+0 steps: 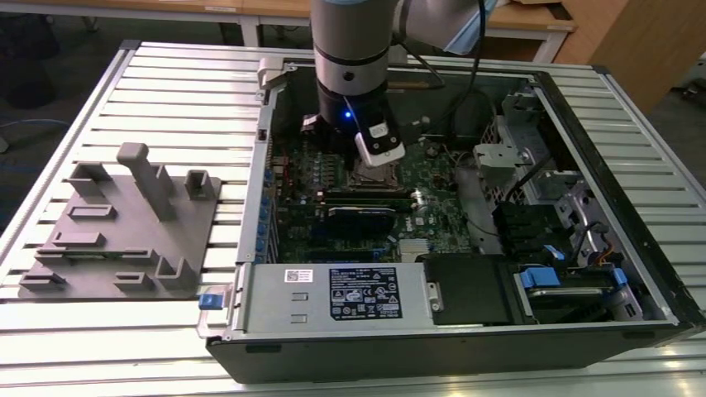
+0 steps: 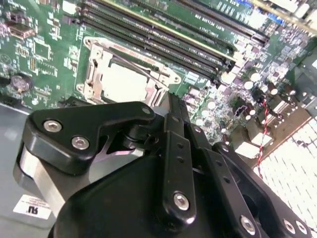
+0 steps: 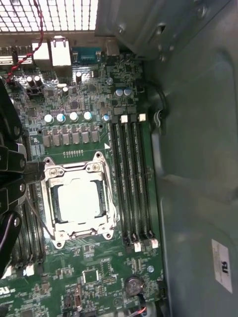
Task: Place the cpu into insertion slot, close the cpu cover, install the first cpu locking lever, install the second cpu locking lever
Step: 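Install the second cpu locking lever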
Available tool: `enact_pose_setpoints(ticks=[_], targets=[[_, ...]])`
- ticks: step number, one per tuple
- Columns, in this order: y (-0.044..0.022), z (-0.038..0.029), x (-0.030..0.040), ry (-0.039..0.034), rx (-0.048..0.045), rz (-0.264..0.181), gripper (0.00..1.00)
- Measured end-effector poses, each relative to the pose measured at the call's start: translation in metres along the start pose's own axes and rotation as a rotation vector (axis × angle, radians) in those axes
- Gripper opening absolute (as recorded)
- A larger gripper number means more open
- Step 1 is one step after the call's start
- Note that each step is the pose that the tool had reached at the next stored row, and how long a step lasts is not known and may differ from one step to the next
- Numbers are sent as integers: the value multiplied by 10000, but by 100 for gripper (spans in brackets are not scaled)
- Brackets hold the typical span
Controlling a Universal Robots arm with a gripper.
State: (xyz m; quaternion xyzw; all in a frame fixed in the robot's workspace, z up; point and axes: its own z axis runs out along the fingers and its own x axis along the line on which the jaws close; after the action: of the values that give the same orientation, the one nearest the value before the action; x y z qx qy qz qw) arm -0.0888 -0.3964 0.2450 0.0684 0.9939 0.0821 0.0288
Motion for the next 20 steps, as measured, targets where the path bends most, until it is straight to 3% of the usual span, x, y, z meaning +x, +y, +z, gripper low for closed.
enact_pose_setpoints(ticks=[2, 4, 14, 20], targets=[[7, 1, -10, -35, 159, 84, 11], [11, -1, -15, -58, 256, 134, 11], [26, 3, -96, -105, 475, 229, 11], [31, 6, -132, -147, 675, 303, 11]])
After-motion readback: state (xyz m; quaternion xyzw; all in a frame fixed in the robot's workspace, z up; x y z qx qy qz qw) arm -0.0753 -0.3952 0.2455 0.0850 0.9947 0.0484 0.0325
